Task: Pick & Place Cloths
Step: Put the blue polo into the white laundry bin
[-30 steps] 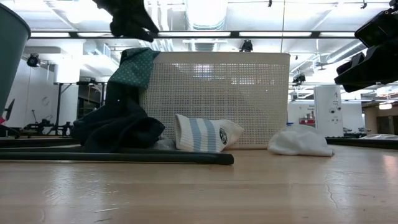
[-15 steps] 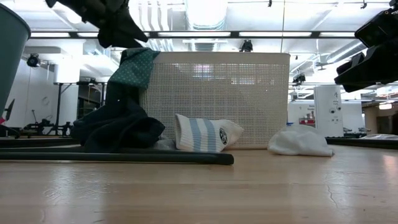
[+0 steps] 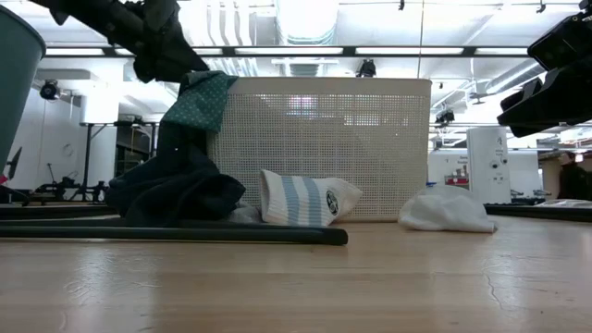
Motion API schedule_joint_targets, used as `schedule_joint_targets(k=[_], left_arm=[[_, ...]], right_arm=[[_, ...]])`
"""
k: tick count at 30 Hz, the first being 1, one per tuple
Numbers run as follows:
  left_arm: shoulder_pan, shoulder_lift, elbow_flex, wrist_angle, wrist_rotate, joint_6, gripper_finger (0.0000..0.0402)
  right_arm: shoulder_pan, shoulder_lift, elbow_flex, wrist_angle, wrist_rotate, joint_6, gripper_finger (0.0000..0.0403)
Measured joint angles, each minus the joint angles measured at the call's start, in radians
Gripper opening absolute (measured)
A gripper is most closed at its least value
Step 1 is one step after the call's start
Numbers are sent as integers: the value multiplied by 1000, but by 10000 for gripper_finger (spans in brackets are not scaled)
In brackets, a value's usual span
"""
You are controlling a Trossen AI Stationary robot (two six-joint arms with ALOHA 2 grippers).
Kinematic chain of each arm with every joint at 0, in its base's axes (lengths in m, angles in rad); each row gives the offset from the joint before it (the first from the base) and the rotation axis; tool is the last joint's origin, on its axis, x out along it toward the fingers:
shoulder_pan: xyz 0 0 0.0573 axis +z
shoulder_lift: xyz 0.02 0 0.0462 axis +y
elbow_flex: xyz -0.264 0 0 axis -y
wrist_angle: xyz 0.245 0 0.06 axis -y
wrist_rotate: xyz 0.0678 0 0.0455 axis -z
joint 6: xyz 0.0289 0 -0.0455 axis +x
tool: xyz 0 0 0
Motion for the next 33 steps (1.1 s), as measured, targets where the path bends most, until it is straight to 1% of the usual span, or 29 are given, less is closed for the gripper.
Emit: schedule_joint_targets(k=[10, 17, 20, 23, 24, 28, 30, 31, 33], left_arm=[[0, -14, -63, 59, -4, -2, 266], [-1, -17, -74, 63, -3, -1, 266], [-1, -17, -75, 35, 1, -2, 266], [-1, -23, -78, -52, 3, 14, 266], [-1, -30, -77, -56, 3, 26, 266], [-1, -67, -74, -11, 2, 47, 266], [-1, -93, -43, 21, -1, 48, 266], [-1, -100, -30, -3, -2, 48, 266], [-1, -112, 4, -101, -5, 44, 266]], right_arm=[[0, 0, 0, 0, 0, 0, 8], [0, 0, 0, 0, 0, 0, 8], [0, 0, 0, 0, 0, 0, 8], [0, 0, 0, 0, 0, 0, 8], [0, 0, 0, 0, 0, 0, 8], [0, 0, 0, 0, 0, 0, 8], [0, 0, 0, 0, 0, 0, 8], [0, 0, 0, 0, 0, 0, 8], [0, 0, 0, 0, 0, 0, 8]])
